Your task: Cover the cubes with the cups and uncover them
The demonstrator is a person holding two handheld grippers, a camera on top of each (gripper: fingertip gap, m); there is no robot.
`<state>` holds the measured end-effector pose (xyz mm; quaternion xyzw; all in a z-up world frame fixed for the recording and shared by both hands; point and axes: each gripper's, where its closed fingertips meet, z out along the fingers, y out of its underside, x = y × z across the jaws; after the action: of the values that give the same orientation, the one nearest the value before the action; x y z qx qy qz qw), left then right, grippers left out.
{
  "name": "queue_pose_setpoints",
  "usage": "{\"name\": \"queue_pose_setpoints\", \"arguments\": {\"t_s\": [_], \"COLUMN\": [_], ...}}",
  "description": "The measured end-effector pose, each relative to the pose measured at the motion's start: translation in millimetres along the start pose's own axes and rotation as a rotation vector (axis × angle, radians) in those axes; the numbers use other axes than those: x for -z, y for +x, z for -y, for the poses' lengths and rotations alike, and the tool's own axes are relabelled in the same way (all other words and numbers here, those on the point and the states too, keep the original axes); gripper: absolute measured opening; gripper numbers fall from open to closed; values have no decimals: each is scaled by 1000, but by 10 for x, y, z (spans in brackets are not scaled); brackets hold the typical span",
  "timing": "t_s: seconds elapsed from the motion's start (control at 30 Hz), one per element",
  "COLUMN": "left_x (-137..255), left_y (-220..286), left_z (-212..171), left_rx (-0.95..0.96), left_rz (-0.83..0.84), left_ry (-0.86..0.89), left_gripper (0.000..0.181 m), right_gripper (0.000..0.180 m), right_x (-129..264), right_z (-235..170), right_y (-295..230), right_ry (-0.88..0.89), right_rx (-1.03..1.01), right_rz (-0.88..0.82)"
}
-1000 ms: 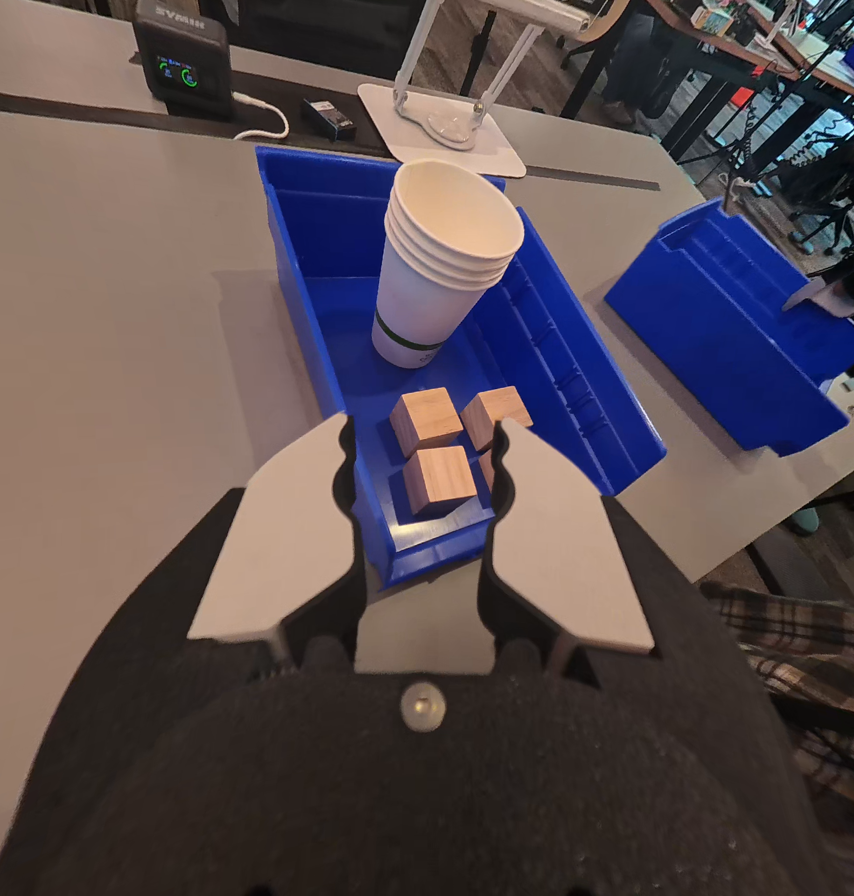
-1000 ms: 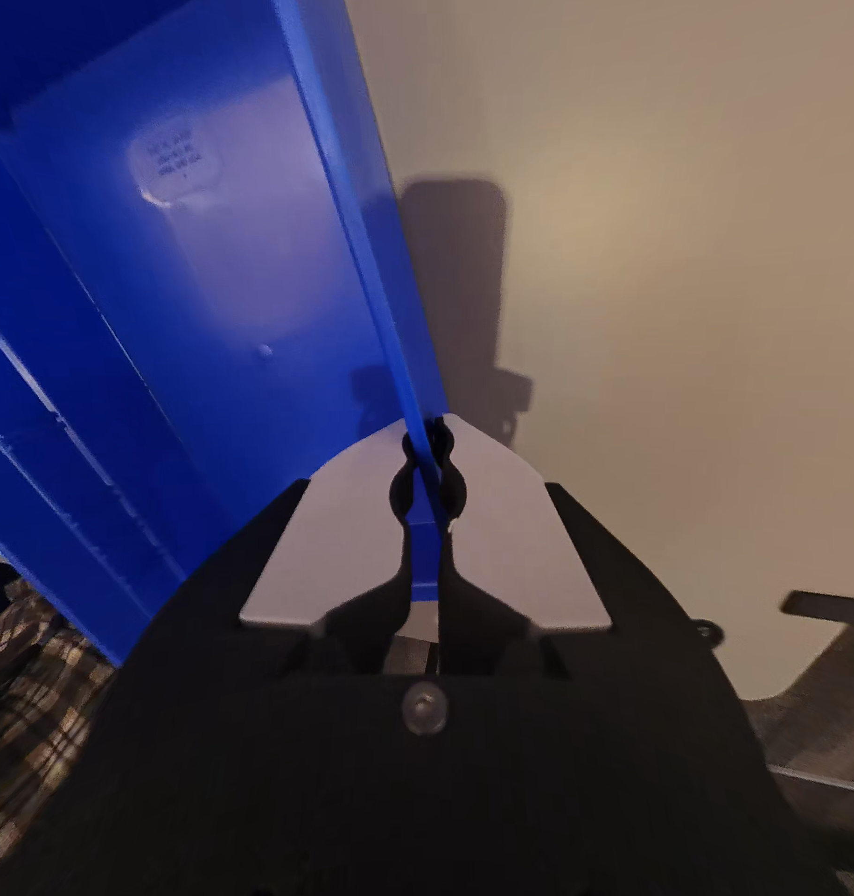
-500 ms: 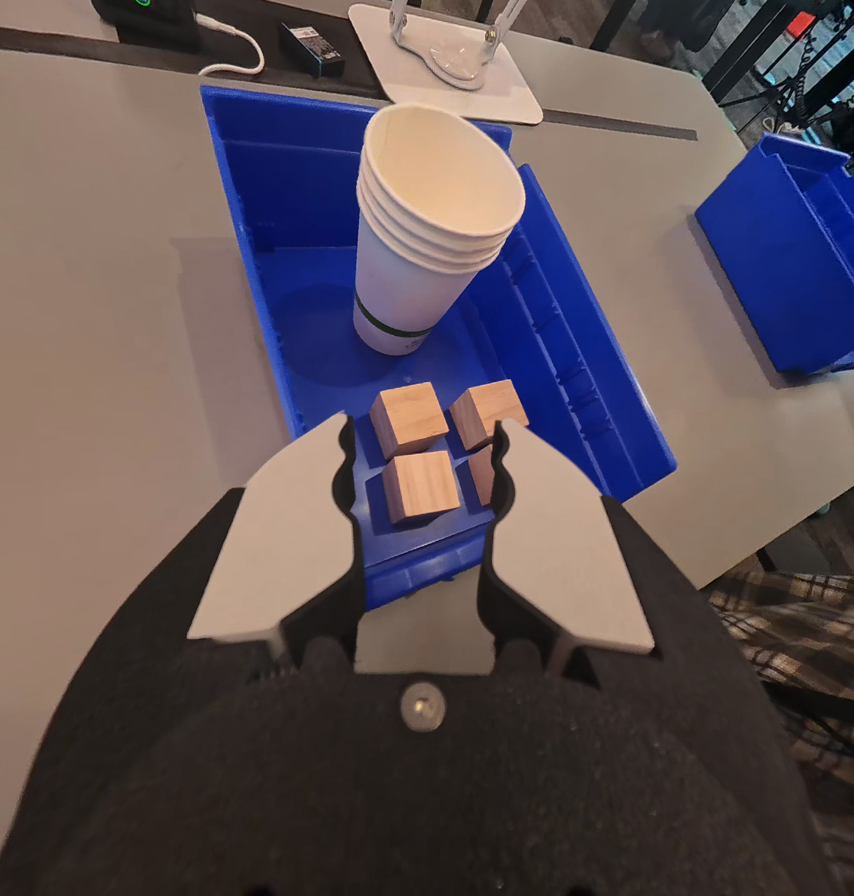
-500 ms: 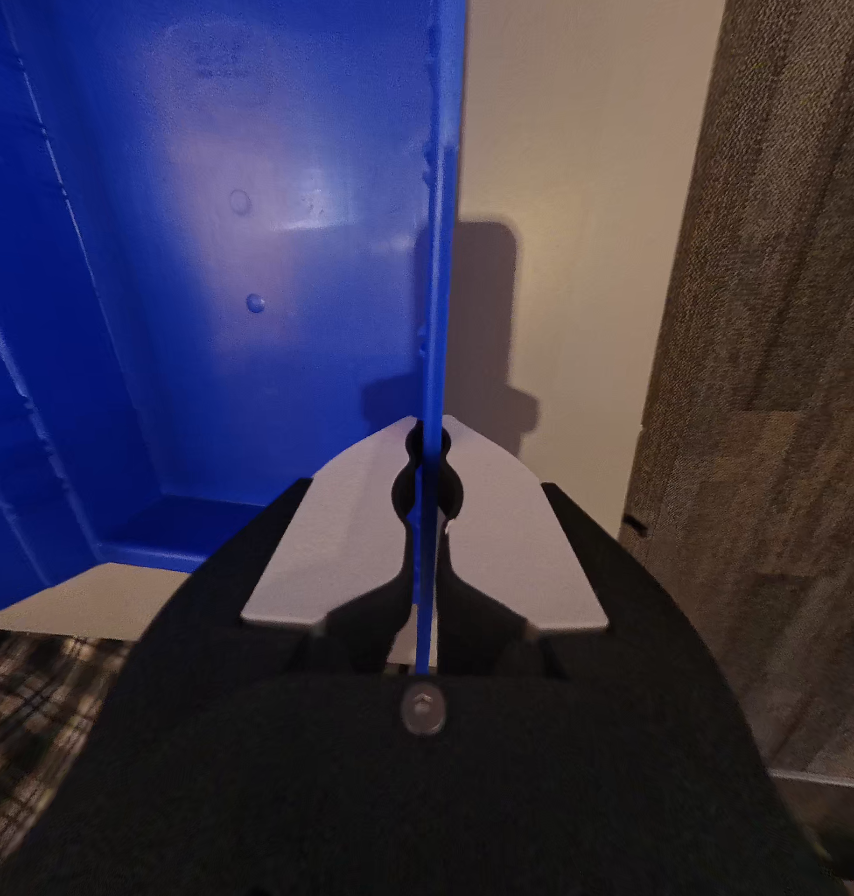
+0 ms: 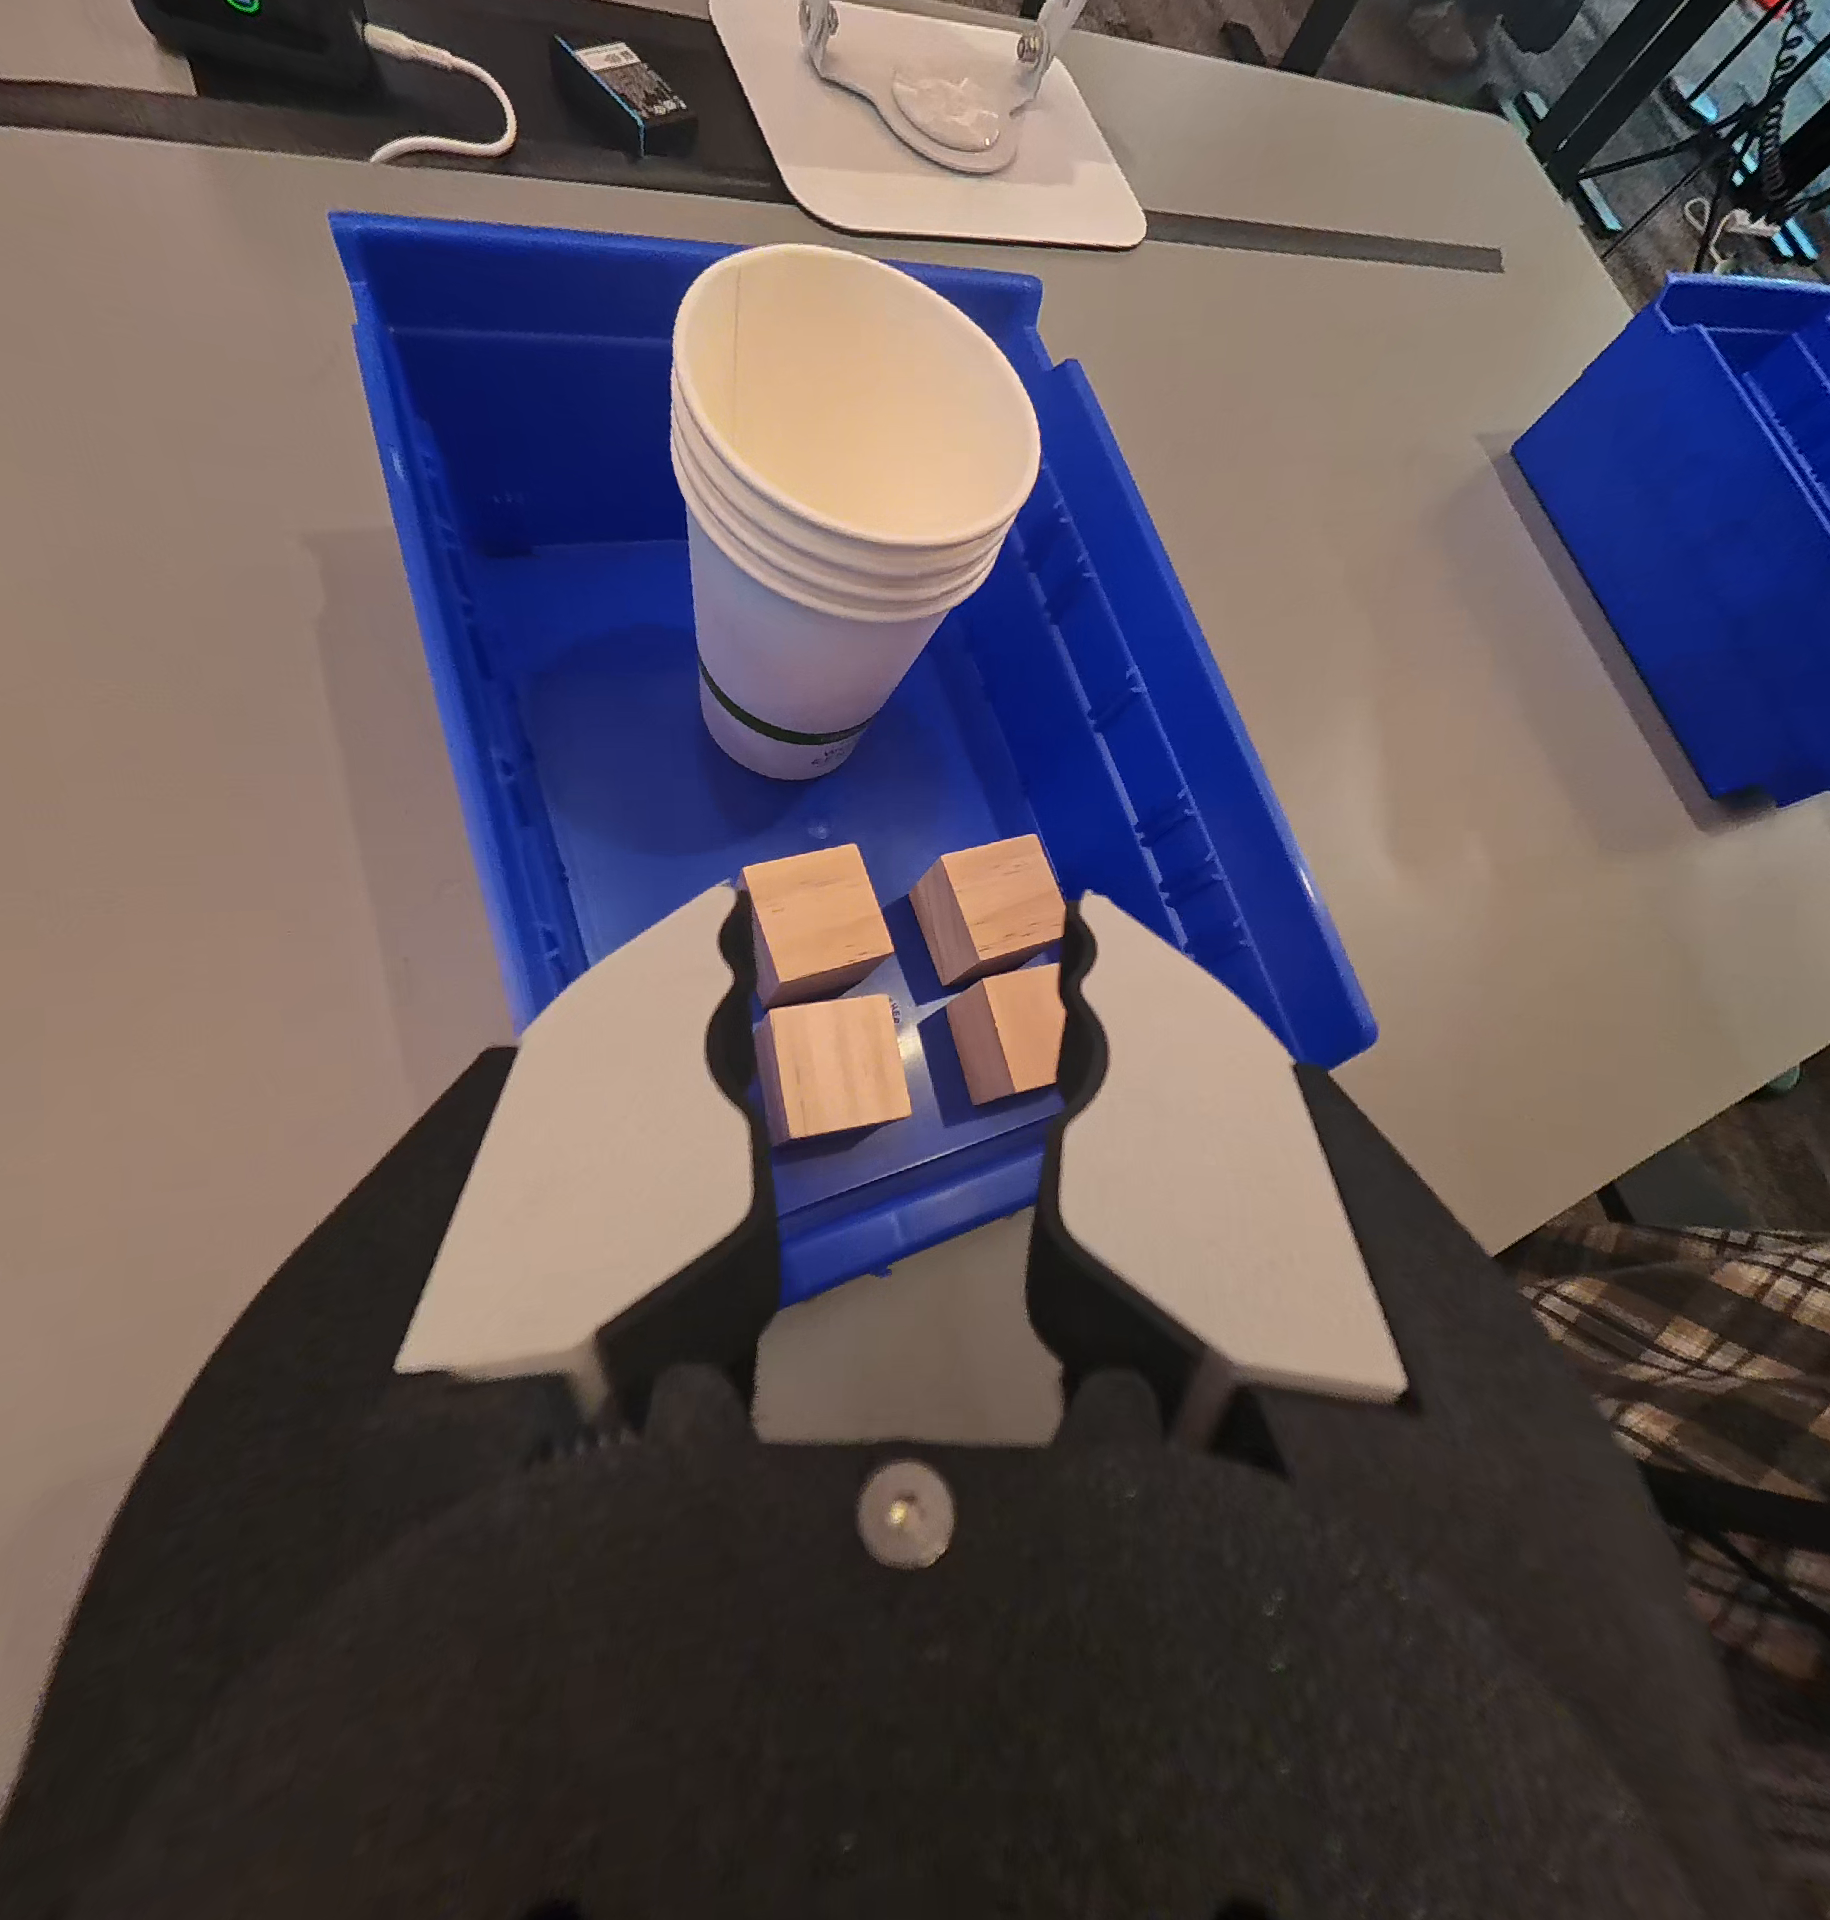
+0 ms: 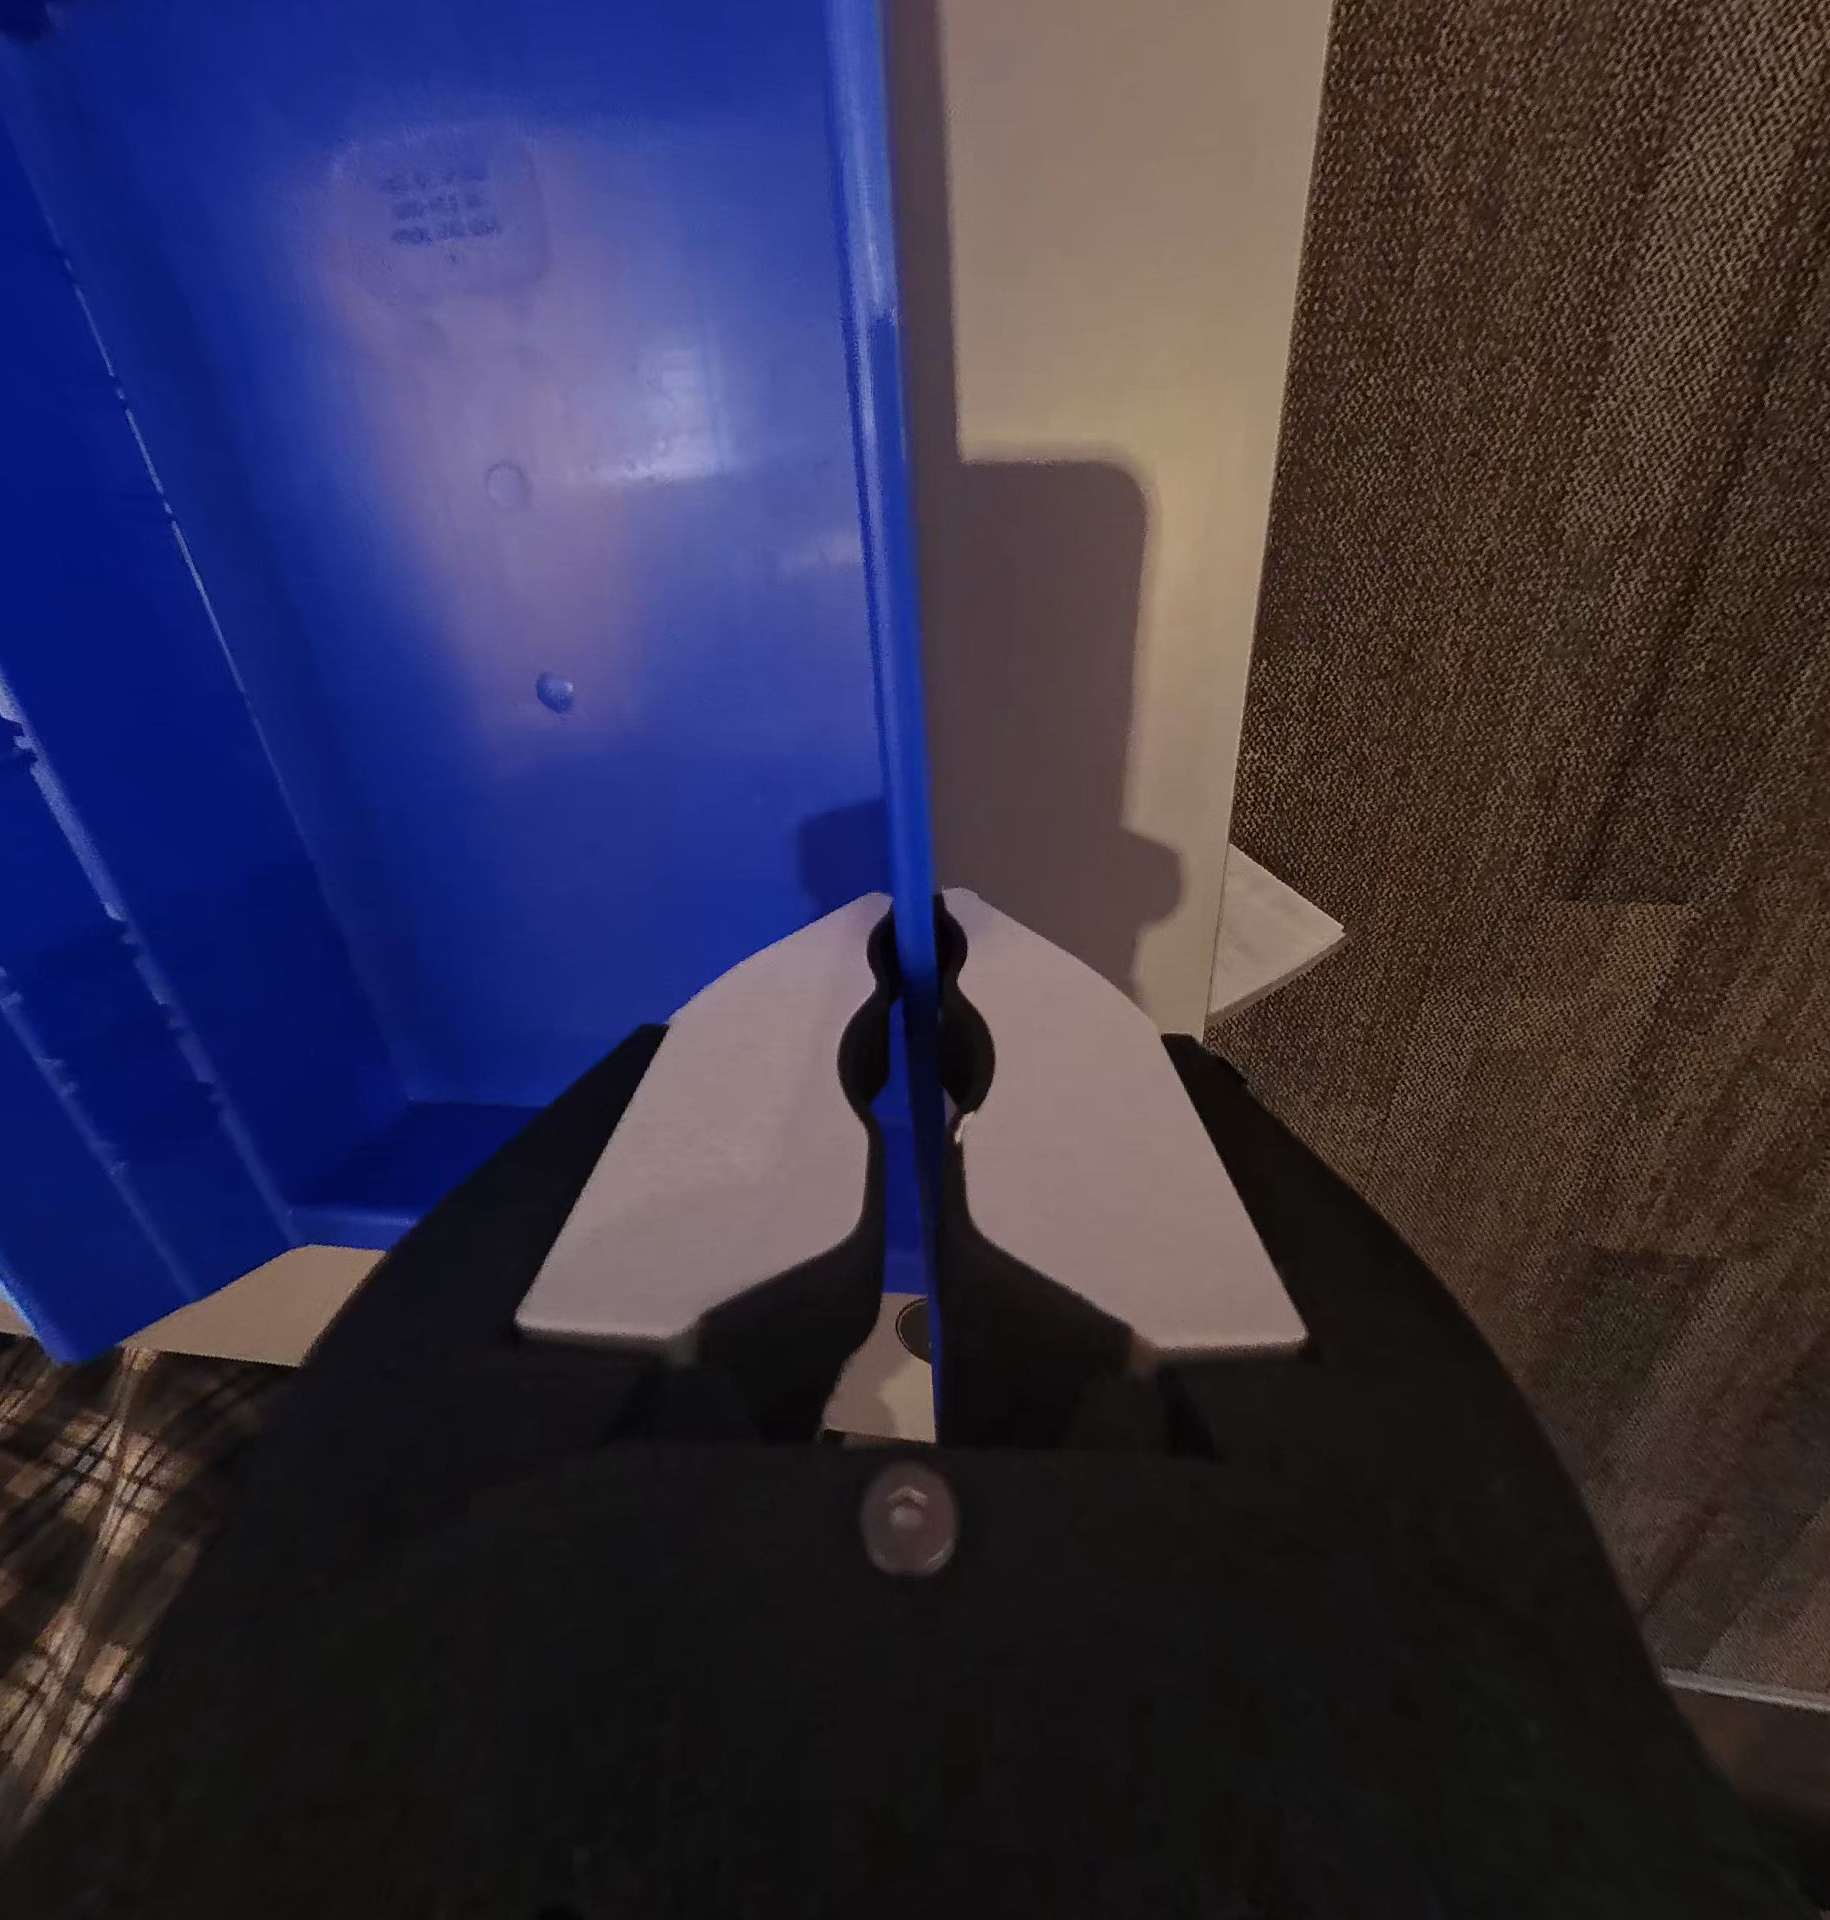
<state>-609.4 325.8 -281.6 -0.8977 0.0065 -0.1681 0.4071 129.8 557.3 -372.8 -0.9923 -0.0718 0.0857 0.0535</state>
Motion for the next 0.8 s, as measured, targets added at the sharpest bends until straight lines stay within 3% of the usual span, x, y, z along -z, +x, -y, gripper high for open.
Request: {"name": "queue_pose_setpoints", "arguments": {"t_s": [0.03, 0.1, 0.2, 0.33, 0.43, 0.6, 0.8], "left_x": [-10, -29, -39, -117, -206, -349, -485], "left_y": [-2, -24, -107, -322, -509, -877, -1098], "left_z": [1, 9, 72, 107, 94, -66, -332], "left_rx": [-1, -3, -18, -27, -18, -6, -14], "left_rz": [1, 4, 26, 82, 131, 238, 325], "left_ry": [-7, -29, -65, -158, -232, -395, -577], "left_gripper": [56, 59, 62, 68, 70, 70, 61], "right_gripper": [14, 57, 87, 90, 90, 89, 80], "right_x": [36, 181, 552, 1117, 1278, 974, 287], "right_z": [3, 30, 66, 21, -193, -650, -1045], "right_y": [-5, -4, -150, -921, -1744, -3002, -3925], "right_ry": [13, 67, 210, 508, 703, 868, 816], "right_rx": [3, 16, 72, 220, 355, 505, 600], "right_rz": [2, -25, -84, -63, 40, 372, 654]}}
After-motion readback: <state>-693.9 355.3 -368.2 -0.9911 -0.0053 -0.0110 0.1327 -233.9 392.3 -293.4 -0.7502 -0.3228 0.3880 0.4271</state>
